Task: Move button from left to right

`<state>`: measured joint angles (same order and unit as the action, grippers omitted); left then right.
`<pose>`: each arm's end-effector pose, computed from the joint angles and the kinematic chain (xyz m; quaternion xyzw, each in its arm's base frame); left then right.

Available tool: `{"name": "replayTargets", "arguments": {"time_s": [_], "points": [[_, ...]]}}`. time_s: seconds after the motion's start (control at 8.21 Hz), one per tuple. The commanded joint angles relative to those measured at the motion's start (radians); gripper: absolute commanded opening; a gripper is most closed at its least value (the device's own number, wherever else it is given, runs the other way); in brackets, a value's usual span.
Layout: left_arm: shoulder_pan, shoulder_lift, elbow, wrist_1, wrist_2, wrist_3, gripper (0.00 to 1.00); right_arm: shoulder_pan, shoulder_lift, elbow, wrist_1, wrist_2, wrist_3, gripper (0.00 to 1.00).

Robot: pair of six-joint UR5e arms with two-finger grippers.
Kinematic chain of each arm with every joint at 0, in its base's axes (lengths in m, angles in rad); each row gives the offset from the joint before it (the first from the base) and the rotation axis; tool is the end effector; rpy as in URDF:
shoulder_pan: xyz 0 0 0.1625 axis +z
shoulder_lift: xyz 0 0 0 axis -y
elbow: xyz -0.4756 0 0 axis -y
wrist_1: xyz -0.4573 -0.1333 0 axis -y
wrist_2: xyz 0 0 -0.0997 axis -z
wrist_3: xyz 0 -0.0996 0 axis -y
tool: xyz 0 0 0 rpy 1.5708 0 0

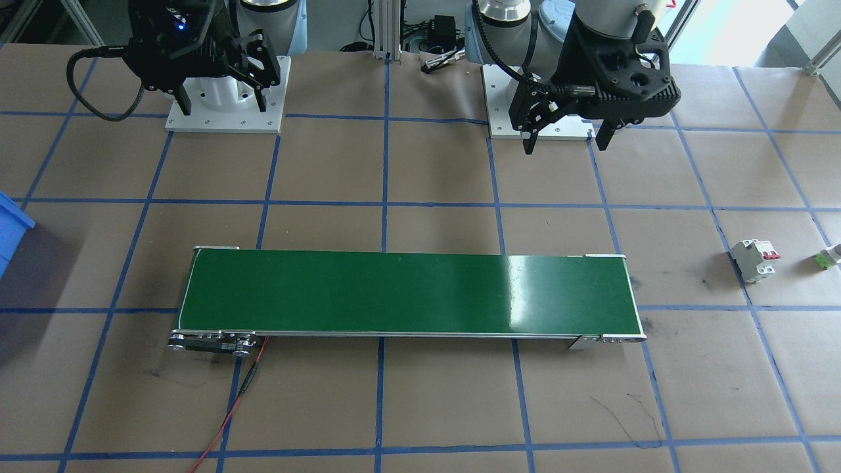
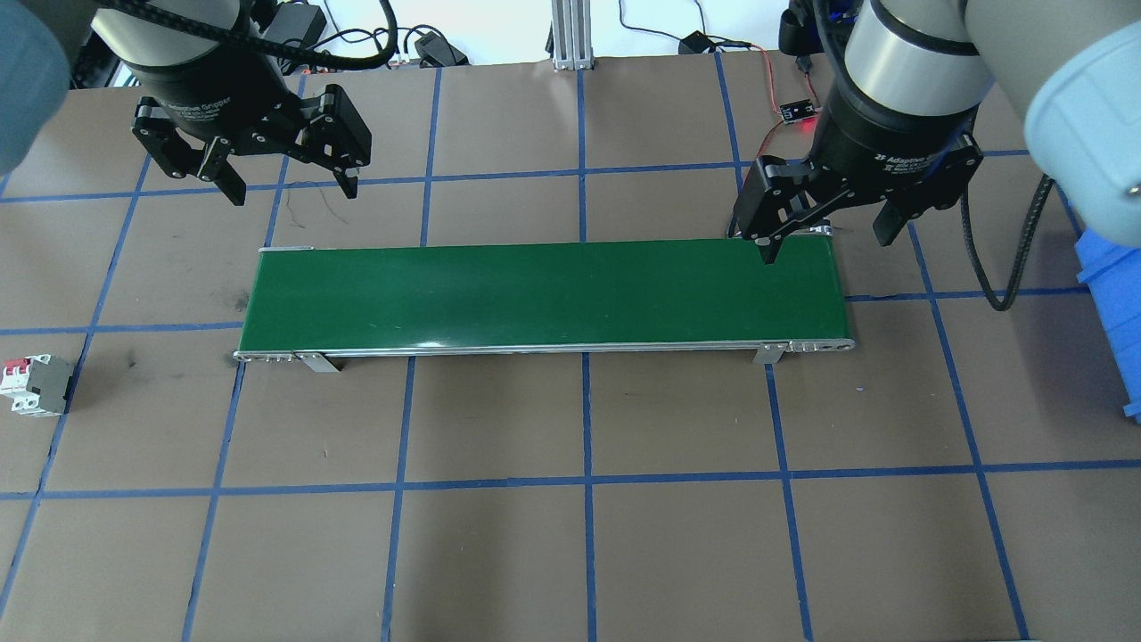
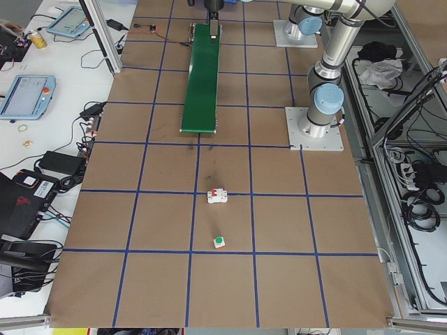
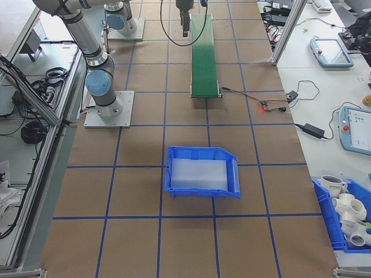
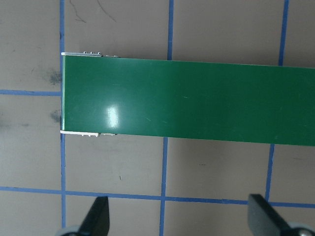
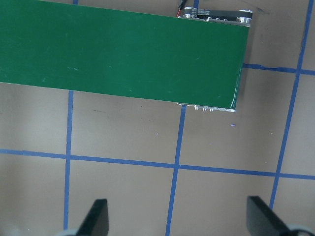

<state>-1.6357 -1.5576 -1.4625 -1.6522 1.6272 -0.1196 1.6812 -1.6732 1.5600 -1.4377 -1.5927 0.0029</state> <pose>-0.1632 -0.5418 0.5981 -0.0279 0.9990 -0.0225 0.0262 0.1858 -0.4859 0.5857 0.0538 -0.9984 -0.0093 0.0115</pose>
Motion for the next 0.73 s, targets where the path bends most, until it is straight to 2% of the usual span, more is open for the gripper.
{"name": "replayTargets", "arguments": {"time_s": [0.0,0.37,0.49,0.61], "points": [[0.002,0.011,0.002,0.026,-0.003,-0.011,1.0,0.0,0.0,0.0,-0.001,0.0,0.0,1.0],[0.011,0.017,-0.004,0.012,0.006,-0.02,1.0,0.0,0.0,0.0,0.0,0.0,0.0,1.0],[0.072,0.022,-0.002,0.002,0.006,-0.02,1.0,0.0,0.0,0.0,-0.001,0.0,0.0,1.0],[0.174,0.027,0.007,0.0,0.005,-0.008,1.0,0.0,0.0,0.0,0.0,-0.001,0.0,1.0]]}}
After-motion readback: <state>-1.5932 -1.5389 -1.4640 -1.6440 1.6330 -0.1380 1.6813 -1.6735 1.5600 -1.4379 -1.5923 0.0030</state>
